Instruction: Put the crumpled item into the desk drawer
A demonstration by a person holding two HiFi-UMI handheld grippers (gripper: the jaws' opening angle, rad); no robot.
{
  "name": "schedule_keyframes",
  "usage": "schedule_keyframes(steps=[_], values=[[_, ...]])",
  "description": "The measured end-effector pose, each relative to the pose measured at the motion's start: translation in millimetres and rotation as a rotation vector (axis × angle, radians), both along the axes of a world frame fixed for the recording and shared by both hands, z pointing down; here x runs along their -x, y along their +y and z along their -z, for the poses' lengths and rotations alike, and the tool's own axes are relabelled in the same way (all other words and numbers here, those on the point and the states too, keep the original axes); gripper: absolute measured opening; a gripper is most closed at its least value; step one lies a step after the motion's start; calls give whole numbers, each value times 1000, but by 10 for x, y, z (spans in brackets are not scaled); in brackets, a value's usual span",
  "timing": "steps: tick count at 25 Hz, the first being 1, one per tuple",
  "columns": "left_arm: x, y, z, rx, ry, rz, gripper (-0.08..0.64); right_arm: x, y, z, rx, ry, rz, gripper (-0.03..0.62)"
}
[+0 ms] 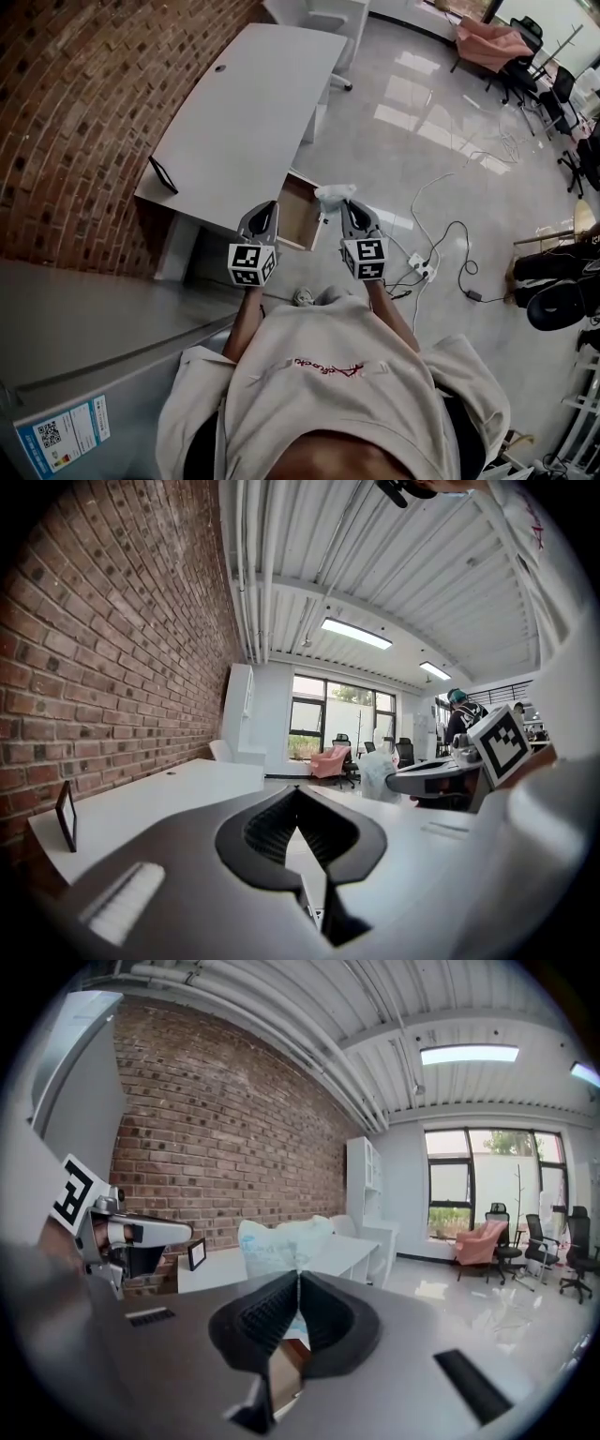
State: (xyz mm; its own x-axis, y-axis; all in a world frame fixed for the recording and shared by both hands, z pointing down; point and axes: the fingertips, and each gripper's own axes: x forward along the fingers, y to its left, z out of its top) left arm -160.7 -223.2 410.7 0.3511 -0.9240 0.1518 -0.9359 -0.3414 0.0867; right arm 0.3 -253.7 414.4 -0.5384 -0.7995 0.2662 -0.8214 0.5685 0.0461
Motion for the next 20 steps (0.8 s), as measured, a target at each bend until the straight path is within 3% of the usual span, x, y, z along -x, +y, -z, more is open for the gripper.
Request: schedule_keyframes(steps=[8, 20], values=[[-67, -185, -200, 55, -14, 3, 9, -172, -202, -244, 55, 9, 3, 14], [-219, -368, -456, 131, -22, 93, 9, -331, -689, -488, 111, 19, 98, 14]])
